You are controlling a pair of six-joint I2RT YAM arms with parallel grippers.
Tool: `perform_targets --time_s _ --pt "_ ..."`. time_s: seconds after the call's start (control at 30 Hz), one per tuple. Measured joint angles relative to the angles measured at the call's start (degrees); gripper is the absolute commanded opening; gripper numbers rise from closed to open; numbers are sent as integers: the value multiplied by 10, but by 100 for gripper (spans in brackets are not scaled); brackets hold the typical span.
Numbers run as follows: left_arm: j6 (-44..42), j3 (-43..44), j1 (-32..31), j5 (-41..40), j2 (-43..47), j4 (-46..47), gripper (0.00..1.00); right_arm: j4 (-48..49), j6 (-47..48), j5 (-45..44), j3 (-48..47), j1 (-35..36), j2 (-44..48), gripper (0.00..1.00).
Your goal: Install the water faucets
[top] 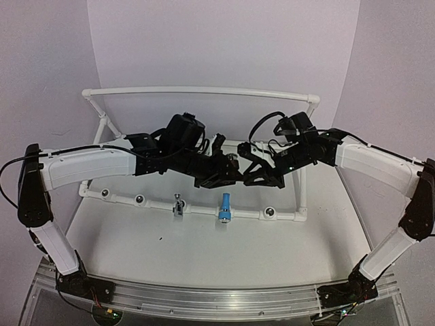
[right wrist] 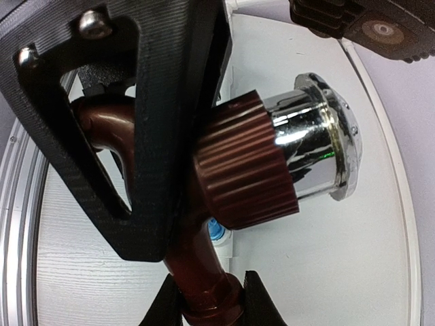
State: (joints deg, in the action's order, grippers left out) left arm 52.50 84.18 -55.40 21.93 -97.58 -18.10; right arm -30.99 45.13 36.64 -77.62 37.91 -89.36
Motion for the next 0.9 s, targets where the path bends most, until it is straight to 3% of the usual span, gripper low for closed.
perform_targets --time_s 0.07,0.17,0.63,0.9 --pt "3 -7 -1 1 0 7 50 2 0 3 7 1 0 0" --pt "4 -23 1 -9 1 18 51 3 1 11 15 6 1 0" --pt "22 -60 -1 -24 22 79 31 8 2 22 37 11 23 0" --pt "46 -99 9 20 31 127 23 7 3 27 47 15 26 0"
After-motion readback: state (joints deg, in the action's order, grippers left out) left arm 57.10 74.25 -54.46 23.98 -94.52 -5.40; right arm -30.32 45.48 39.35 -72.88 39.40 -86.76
